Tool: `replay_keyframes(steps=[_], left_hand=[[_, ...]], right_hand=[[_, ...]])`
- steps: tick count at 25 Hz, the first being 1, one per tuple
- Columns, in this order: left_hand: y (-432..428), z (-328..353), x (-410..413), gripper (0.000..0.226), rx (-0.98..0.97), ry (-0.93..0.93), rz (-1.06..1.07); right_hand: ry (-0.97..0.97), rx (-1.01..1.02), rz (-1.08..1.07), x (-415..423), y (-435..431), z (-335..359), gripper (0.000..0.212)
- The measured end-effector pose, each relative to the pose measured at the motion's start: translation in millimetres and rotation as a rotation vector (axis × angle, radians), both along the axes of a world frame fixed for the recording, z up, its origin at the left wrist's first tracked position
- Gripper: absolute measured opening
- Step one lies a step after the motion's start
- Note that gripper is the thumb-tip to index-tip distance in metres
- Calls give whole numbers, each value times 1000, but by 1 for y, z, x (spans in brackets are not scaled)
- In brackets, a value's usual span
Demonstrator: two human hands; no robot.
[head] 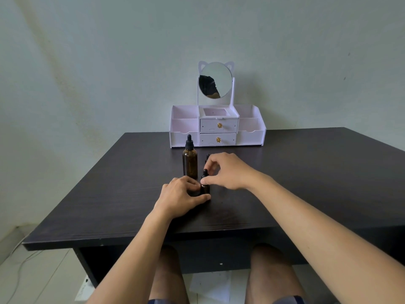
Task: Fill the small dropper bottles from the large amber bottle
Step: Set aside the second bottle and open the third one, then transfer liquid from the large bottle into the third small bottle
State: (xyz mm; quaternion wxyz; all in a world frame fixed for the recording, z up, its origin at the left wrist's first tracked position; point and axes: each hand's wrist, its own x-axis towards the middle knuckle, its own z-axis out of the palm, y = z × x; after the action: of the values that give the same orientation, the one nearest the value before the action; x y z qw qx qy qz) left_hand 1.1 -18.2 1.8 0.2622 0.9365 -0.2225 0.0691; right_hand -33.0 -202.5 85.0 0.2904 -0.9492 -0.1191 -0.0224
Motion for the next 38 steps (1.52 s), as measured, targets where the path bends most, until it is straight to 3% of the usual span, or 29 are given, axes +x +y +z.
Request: replay_keyframes(steps=[6,9,12,16,18,20,22,23,25,27,31,38], left_hand=[[0,2,-2,53,-42,7,31],[0,2,-4,55,-45,15,38],[-1,4,-5,56,-53,31,48],[0,7,-7,64,-111,70,40],[5,9,-12,57,-299,126,26],[12,10,-13,49,-631,181,75],[18,12,-6,49,-937,199,223],[20,14,-2,44,-986,186,322],[21,16,6,27,-876,136,434],[20,20,15,18,-735,126,367],[16,20,43,52,-485,188,144],[13,5,58,51,-293,128,133]], right_hand=[[-93,308,-57,4,-9,23,20],[8,108,-94,6,-21,34,33],[122,-155,-117,3,-27,19,29],[153,-211,-112,2,-29,-5,24],[166,-233,-125,4,-30,-13,26],[192,-259,-137,7,-32,-17,33],[180,-285,-144,8,-36,-9,39],[153,-288,-145,9,-38,0,39],[89,-265,-140,10,-39,21,35],[28,-215,-130,16,-36,40,32],[-117,-159,-95,39,-19,60,21],[-192,46,-98,84,17,46,41]])
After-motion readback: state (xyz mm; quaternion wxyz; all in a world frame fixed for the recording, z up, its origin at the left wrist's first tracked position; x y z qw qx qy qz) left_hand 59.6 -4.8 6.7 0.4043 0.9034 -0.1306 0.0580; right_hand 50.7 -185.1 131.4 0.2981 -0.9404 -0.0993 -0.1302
